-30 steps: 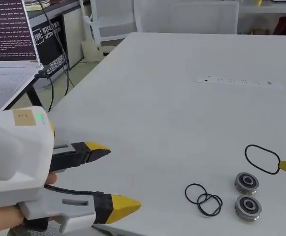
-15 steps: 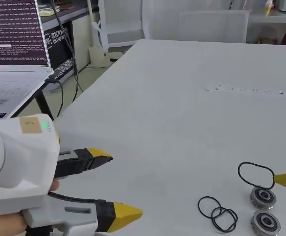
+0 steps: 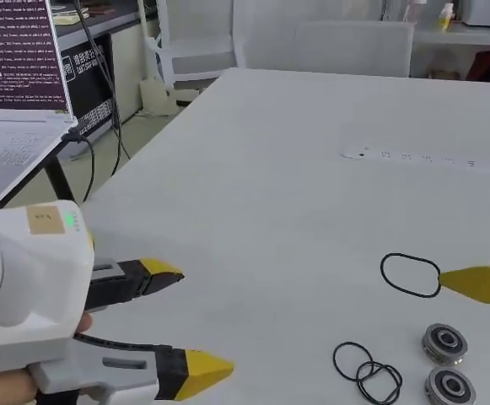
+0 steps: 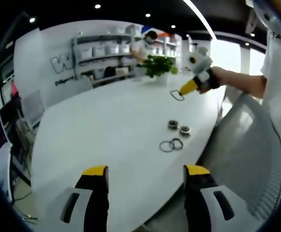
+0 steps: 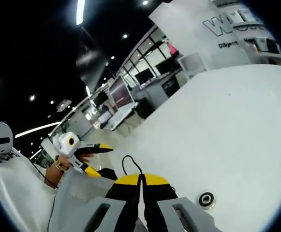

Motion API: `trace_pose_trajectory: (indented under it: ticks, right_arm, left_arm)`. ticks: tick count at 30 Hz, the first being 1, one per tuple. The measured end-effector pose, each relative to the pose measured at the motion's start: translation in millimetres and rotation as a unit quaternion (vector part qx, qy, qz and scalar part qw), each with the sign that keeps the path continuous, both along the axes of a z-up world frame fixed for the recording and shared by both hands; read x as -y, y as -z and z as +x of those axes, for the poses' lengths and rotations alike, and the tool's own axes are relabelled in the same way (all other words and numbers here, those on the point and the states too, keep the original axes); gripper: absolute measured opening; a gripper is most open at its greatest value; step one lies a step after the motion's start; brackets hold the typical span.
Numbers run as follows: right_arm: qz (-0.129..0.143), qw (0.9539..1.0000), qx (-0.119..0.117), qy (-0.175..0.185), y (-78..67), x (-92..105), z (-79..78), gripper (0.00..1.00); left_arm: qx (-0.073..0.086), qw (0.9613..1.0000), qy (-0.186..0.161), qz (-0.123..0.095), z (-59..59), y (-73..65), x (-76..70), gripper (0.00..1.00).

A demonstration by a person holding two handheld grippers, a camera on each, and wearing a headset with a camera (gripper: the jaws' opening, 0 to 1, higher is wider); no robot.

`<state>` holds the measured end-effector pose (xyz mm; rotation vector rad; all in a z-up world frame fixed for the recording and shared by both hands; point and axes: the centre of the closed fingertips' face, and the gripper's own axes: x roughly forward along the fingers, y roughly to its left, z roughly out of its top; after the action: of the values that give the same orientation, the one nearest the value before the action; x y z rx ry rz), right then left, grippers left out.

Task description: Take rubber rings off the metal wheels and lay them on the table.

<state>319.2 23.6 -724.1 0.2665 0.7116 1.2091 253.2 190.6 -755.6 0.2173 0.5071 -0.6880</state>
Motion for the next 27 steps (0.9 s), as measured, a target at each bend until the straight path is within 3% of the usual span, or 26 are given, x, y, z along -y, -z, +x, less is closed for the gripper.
trace_pose_trajectory:
  ticks: [15, 18, 24, 27]
  right_arm:
    - [-0.036, 0.9984, 0.012, -0.043, 8.5, -20.8, -3.0, 0.00]
    - [-0.059, 0.9967, 0.022, -0.051, 15.6, -22.6, -0.6, 0.00]
    - [-0.100, 0.9925, 0.020, -0.067, 36.7, -23.1, -0.1, 0.00]
    - [-0.131, 0.9876, 0.027, -0.083, 48.1, -20.7, -1.3, 0.00]
  left_arm:
    - [-0.010, 0.9999, -0.008, -0.005, -3.1, 9.7, 0.7, 0.63]
    - [-0.014, 0.9998, -0.010, -0.004, -3.2, 13.4, 1.3, 0.63]
    - [-0.015, 0.9999, -0.006, -0.006, -0.9, 14.1, 6.9, 0.63]
    - [-0.014, 0.9999, -0.006, -0.007, 0.6, 13.4, 7.8, 0.63]
